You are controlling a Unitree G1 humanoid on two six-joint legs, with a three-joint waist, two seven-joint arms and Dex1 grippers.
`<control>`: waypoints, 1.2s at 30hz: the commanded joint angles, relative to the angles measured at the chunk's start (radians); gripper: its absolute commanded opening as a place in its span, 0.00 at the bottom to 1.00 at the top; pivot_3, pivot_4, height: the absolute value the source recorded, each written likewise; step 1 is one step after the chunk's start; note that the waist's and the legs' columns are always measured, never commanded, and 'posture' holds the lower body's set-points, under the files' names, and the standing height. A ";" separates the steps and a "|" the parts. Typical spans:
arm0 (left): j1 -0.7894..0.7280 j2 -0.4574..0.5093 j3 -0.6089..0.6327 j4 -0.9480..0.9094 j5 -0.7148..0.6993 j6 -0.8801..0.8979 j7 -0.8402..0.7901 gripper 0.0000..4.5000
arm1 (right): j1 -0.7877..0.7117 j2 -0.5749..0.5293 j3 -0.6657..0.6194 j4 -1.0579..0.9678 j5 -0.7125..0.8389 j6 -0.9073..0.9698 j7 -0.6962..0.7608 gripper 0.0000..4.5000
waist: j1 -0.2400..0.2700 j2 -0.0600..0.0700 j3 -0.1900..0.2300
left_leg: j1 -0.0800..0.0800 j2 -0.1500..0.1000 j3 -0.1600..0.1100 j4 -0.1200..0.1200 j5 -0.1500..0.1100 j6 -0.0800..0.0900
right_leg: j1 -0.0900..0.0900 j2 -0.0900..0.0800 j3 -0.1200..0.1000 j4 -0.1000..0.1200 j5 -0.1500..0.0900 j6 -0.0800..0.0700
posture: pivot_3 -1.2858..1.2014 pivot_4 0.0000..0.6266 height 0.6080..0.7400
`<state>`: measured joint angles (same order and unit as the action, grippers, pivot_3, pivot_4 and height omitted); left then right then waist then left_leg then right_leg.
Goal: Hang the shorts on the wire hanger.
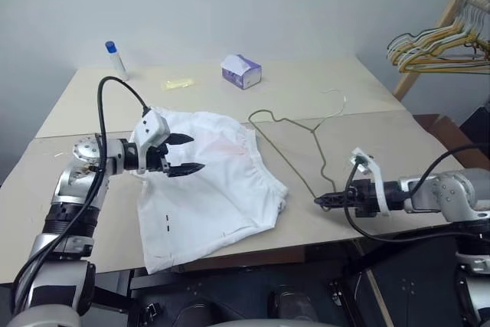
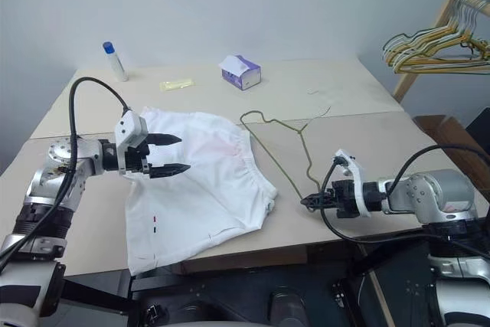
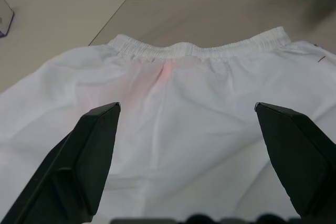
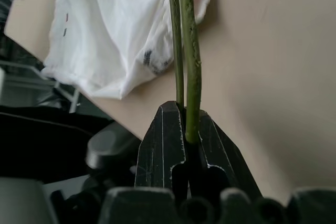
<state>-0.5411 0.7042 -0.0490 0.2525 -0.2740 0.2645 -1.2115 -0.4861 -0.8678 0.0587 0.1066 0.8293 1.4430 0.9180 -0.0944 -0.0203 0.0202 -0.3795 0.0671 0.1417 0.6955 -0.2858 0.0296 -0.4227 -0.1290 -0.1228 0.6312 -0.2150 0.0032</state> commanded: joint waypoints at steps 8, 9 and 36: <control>0.063 0.013 0.011 -0.107 -0.015 0.018 0.016 0.99 | -0.154 0.002 0.203 0.342 -0.167 -0.108 0.220 0.00 | 0.005 0.000 0.000 | 0.000 0.000 0.001 0.000 0.000 -0.001 | -0.001 0.000 0.000 0.001 0.000 0.000 | 0.50 0.00 1.00; 0.065 0.014 0.014 -0.111 -0.017 0.022 0.019 0.99 | -0.165 0.007 0.210 0.355 -0.179 -0.120 0.237 0.00 | 0.006 0.000 0.000 | -0.001 0.000 0.001 0.000 0.000 -0.001 | -0.001 0.000 0.000 0.001 0.000 0.000 | 0.50 0.00 1.00; 0.104 0.004 0.024 -0.134 -0.016 0.020 0.055 0.99 | -0.316 0.051 0.414 0.534 -0.462 -0.333 0.570 0.00 | 0.034 0.001 0.000 | -0.002 0.000 0.001 0.001 0.006 -0.010 | -0.002 0.000 0.000 0.001 0.000 0.000 | 0.51 0.00 1.00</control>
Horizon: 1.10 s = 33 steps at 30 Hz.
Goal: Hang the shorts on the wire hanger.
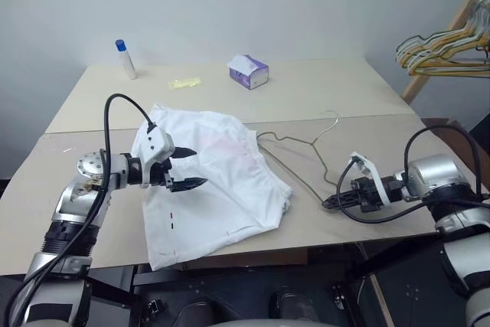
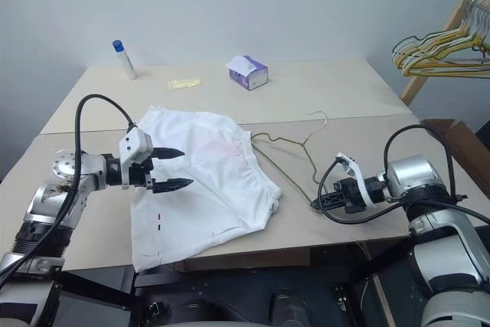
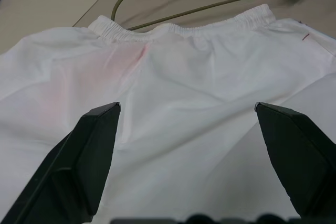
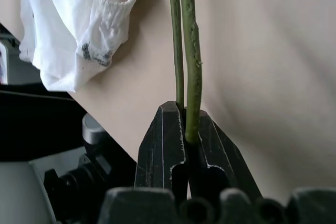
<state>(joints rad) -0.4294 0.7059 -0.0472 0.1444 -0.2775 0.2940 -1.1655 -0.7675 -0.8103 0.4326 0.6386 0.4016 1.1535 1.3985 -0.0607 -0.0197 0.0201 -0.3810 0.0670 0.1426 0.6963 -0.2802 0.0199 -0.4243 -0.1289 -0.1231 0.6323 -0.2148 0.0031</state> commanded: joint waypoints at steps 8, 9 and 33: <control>0.001 0.005 0.020 -0.034 -0.006 -0.017 0.021 0.99 | -0.215 0.081 0.174 0.286 -0.162 -0.229 0.216 0.00 | -0.005 0.000 0.000 | 0.000 0.000 0.000 0.001 0.001 -0.001 | -0.001 0.000 0.000 0.002 0.000 0.000 | 0.52 0.00 1.00; 0.002 0.006 0.020 -0.035 -0.004 -0.018 0.023 0.99 | -0.236 0.097 0.175 0.327 -0.171 -0.244 0.216 0.00 | -0.005 0.000 0.000 | 0.000 0.000 0.000 0.001 0.001 -0.002 | -0.001 0.000 0.000 0.002 0.000 0.000 | 0.53 0.00 1.00; 0.110 0.021 0.037 -0.141 -0.008 0.002 0.089 0.99 | -0.438 0.308 -0.009 0.700 -0.431 -0.462 0.192 0.00 | 0.048 0.001 0.000 | -0.002 0.000 0.007 0.001 0.002 -0.004 | -0.004 0.000 0.000 0.008 -0.001 -0.001 | 0.56 0.00 1.00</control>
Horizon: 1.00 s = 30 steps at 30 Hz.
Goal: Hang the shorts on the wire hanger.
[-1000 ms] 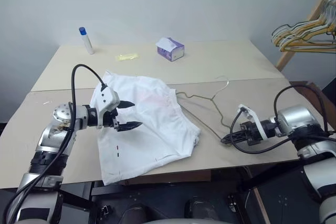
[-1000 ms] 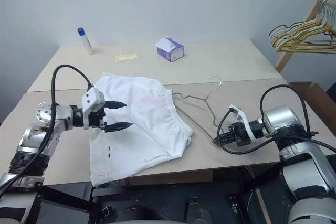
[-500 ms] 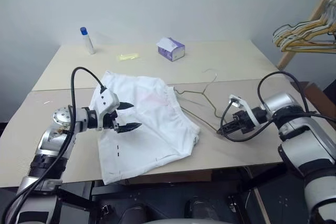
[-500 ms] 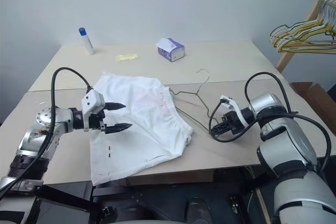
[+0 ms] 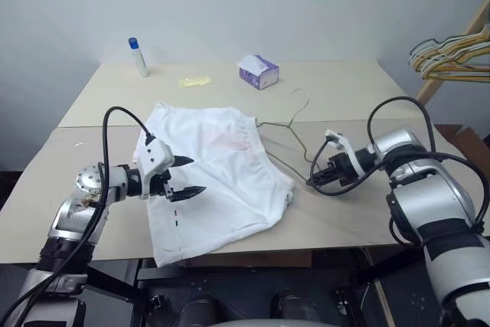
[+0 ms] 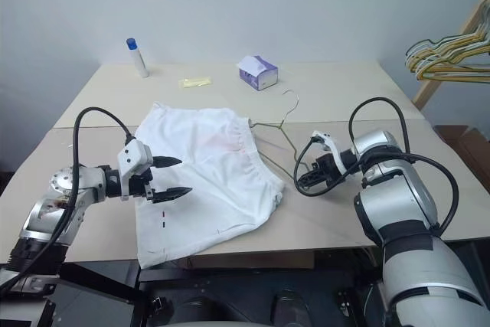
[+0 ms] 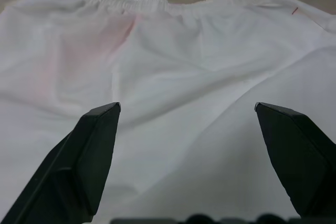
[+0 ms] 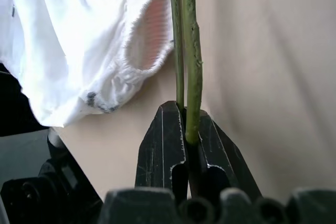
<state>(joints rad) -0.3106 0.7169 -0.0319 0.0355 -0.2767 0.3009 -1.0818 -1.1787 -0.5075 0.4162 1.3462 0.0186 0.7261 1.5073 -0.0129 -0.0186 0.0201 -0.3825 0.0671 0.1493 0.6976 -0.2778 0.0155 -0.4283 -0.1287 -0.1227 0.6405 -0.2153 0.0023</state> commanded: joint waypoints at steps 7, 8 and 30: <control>-0.024 -0.012 0.003 -0.017 -0.001 -0.009 0.015 0.99 | -0.049 0.051 -0.070 0.005 -0.096 -0.023 -0.046 0.00 | -0.003 0.000 0.000 | -0.001 0.000 0.000 0.000 0.000 0.000 | -0.001 0.000 0.000 0.000 0.000 0.000 | 0.55 0.00 1.00; -0.027 -0.015 0.001 -0.018 -0.003 -0.008 0.014 0.99 | -0.051 0.059 -0.078 0.007 -0.105 -0.028 -0.078 0.00 | -0.003 0.000 0.000 | -0.001 0.000 0.000 0.000 0.000 0.000 | -0.001 0.000 0.000 0.000 0.000 0.000 | 0.55 0.00 1.00; -0.145 0.004 0.132 0.058 -0.085 -0.041 0.003 0.99 | -0.006 0.086 -0.297 -0.183 -0.071 -0.502 -0.193 0.00 | -0.003 0.001 0.000 | -0.001 0.000 0.000 -0.001 0.001 -0.001 | -0.001 0.000 -0.001 0.000 0.000 0.000 | 0.54 0.00 1.00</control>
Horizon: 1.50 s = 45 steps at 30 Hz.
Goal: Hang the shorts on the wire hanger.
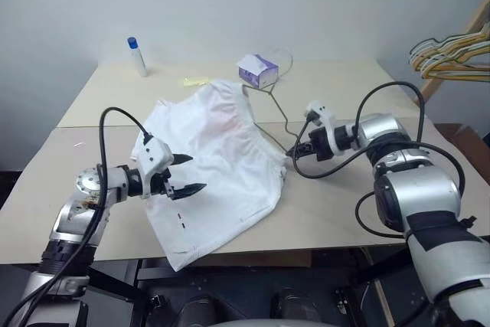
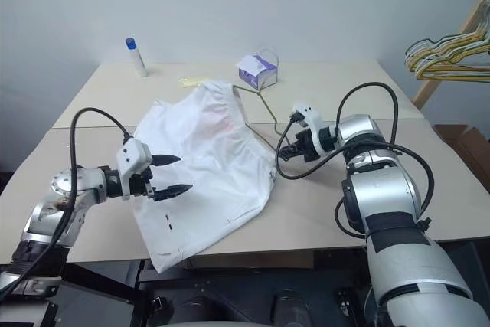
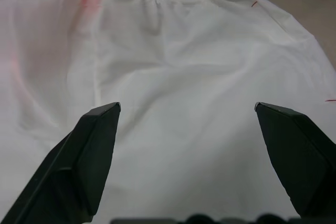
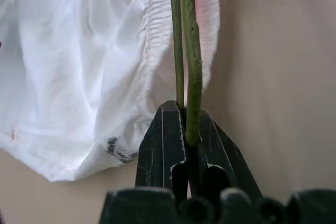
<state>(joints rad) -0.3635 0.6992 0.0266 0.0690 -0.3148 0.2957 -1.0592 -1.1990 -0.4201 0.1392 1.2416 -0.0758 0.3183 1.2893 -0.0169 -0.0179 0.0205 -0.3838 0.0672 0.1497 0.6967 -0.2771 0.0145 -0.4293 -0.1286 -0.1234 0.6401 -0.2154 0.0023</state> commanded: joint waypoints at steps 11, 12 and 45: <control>-0.629 0.126 0.085 0.430 -0.103 -0.076 -0.334 0.99 | 0.214 -0.005 0.031 -0.537 0.021 0.007 -0.035 0.00 | -0.036 0.001 0.000 | -0.001 0.000 0.001 0.001 0.001 -0.001 | 0.002 0.001 -0.002 0.002 0.000 0.001 | 0.51 0.00 1.00; -0.667 0.141 0.036 0.505 -0.033 -0.150 -0.364 0.99 | 0.233 -0.009 0.042 -0.579 0.018 0.020 -0.035 0.00 | -0.042 0.001 0.000 | 0.001 0.000 0.001 0.000 0.001 -0.001 | 0.003 0.001 -0.002 0.001 -0.001 0.001 | 0.51 0.00 1.00; -0.969 -0.029 -0.222 1.158 0.412 -0.488 -0.498 0.72 | 0.347 -0.060 0.212 -1.002 -0.007 0.280 -0.083 0.00 | -0.082 0.000 0.000 | -0.012 0.001 0.000 0.008 0.000 0.002 | -0.010 0.001 0.000 0.007 -0.001 0.001 | 0.49 0.00 1.00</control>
<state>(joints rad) -1.2951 0.6665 -0.2130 1.2250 0.0875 -0.1957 -1.5733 -0.8376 -0.4679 0.3639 0.2898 -0.1086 0.5889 1.1982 -0.0986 -0.0182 0.0206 -0.3954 0.0683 0.1501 0.7051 -0.2771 0.0160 -0.4392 -0.1275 -0.1233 0.6475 -0.2162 0.0035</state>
